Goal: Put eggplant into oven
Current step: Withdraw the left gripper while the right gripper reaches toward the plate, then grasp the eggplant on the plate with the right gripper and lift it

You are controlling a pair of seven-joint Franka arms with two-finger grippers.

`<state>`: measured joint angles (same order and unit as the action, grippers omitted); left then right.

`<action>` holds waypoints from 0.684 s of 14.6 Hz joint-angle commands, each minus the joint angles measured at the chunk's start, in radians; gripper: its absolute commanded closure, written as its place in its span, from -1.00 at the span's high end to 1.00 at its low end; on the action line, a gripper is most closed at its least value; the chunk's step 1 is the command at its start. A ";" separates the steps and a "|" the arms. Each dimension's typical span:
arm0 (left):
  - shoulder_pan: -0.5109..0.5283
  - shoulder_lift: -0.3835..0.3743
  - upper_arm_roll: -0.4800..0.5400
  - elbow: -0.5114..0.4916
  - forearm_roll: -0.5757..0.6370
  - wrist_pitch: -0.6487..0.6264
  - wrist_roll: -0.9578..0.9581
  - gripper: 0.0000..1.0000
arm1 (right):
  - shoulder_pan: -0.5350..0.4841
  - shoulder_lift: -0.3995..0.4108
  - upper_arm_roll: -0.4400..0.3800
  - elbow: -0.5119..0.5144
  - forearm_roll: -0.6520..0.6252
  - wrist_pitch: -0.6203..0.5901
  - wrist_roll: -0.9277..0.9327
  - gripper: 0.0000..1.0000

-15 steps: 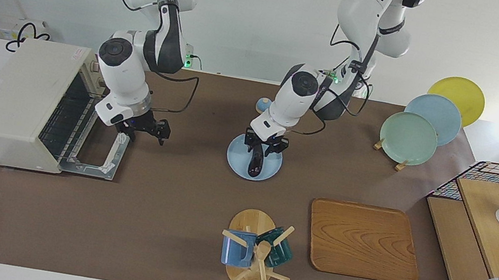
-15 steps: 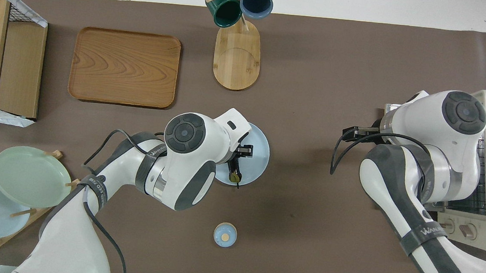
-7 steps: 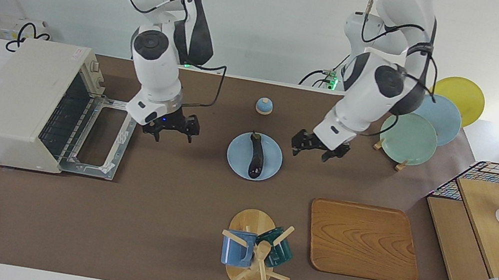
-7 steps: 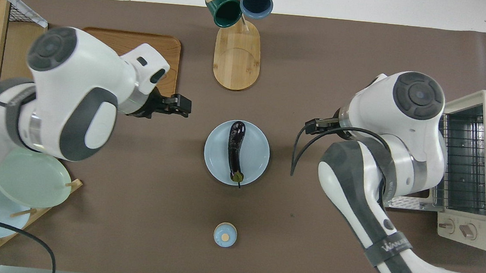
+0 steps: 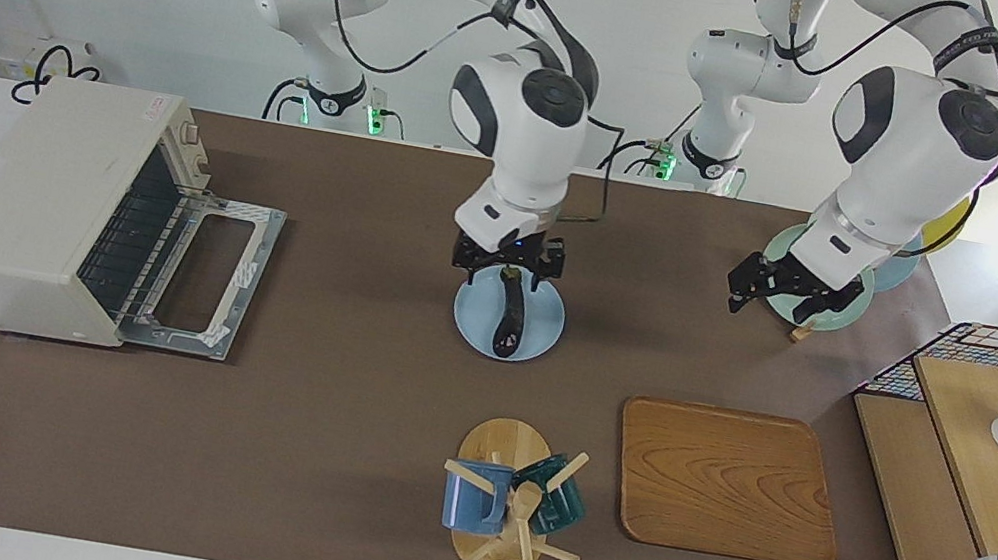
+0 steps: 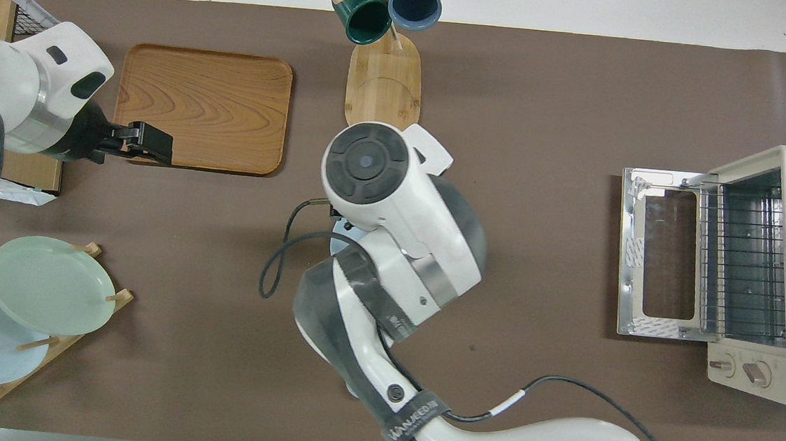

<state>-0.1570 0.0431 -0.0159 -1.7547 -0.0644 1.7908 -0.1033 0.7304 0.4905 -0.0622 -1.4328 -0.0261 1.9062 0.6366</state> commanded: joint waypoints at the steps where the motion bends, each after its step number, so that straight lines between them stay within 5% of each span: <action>1: 0.008 -0.064 -0.010 -0.002 0.064 -0.083 0.014 1.00 | 0.047 0.088 -0.005 0.074 -0.011 0.057 0.054 1.00; 10: 0.008 -0.109 -0.010 -0.022 0.057 -0.100 0.022 1.00 | 0.119 0.106 -0.005 -0.106 -0.046 0.246 0.071 -0.04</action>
<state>-0.1534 -0.0547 -0.0226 -1.7594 -0.0208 1.6748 -0.0963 0.8510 0.6243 -0.0663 -1.4856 -0.0535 2.1310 0.6919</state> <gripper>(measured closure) 0.000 0.405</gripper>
